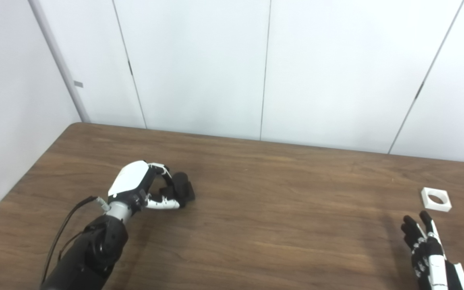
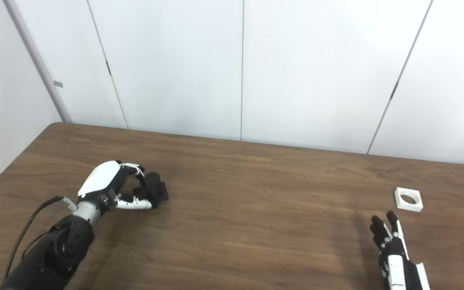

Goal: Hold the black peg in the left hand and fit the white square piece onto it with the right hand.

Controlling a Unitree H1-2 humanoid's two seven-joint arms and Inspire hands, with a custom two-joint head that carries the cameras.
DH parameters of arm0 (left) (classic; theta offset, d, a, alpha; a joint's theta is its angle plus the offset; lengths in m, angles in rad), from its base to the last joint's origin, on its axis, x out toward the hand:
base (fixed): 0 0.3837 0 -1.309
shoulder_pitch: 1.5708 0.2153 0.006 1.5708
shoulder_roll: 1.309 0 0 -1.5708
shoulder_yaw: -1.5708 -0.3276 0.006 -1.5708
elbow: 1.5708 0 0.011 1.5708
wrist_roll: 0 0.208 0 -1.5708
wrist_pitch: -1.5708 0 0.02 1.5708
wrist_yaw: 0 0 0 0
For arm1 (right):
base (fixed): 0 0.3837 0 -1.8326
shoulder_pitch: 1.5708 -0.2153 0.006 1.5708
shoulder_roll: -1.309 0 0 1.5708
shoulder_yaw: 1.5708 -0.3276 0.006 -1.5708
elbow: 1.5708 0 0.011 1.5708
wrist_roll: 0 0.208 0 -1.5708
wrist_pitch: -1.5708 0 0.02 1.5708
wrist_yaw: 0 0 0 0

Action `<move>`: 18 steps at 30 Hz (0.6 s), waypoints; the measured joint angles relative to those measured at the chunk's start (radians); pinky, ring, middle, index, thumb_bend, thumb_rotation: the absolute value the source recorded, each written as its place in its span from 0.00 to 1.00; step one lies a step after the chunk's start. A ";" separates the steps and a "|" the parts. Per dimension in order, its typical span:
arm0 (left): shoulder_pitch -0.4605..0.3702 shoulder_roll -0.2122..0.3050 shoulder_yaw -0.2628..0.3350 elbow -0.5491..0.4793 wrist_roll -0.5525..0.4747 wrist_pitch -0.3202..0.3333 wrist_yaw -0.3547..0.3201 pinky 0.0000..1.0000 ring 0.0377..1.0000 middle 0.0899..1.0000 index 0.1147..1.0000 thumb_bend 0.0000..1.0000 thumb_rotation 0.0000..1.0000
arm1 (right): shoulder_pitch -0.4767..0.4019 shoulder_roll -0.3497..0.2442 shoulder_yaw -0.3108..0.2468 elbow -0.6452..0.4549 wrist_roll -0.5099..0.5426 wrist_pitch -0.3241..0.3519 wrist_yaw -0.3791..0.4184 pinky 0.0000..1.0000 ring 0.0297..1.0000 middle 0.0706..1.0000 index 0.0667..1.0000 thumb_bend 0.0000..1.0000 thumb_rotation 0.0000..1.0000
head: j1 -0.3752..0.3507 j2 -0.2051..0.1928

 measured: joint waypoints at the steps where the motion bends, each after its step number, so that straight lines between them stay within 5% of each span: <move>1: 0.004 0.000 -0.002 -0.012 0.010 0.000 -0.007 1.00 0.88 0.79 0.42 0.51 0.05 | 0.000 0.000 0.000 0.000 -0.001 0.002 -0.001 0.98 0.94 0.93 1.00 0.49 1.00 | -0.005 0.003; 18: 0.110 -0.081 -0.069 -0.261 0.072 -0.045 -0.094 1.00 0.93 0.82 0.42 0.51 0.05 | -0.012 0.020 0.008 0.000 -0.022 0.012 -0.022 0.99 0.92 0.91 0.98 0.50 1.00 | -0.089 0.044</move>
